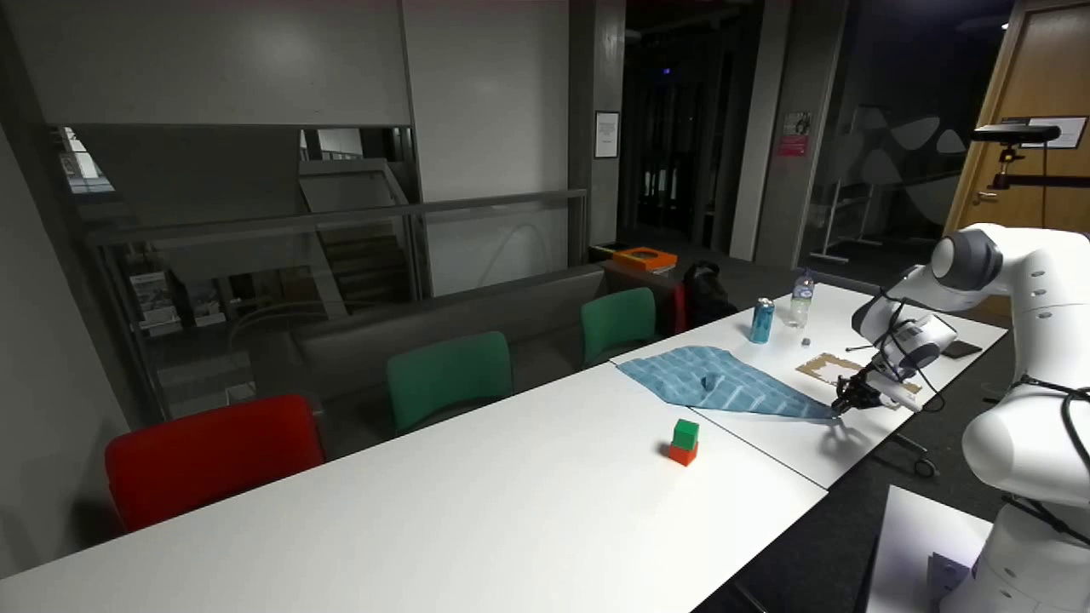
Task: Fold the blue towel around the yellow block
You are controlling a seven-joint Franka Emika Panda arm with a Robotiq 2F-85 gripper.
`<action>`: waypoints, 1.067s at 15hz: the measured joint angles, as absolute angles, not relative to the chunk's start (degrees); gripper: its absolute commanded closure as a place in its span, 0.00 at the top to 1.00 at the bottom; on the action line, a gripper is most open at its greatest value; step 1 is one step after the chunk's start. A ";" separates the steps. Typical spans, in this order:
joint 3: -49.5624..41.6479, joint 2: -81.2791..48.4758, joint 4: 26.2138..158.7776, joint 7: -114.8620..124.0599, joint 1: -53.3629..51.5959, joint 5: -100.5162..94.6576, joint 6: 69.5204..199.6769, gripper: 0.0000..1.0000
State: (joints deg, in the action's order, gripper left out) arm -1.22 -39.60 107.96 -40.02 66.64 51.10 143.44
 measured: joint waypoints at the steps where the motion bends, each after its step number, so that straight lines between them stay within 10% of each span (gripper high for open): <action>1: -1.22 -39.60 107.96 -40.02 66.64 51.10 143.42 0.02; 16: -0.25 -31.57 110.14 -45.17 66.55 56.12 142.09 0.02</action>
State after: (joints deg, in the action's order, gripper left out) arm -0.25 -31.57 110.14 -45.17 66.55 56.12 142.09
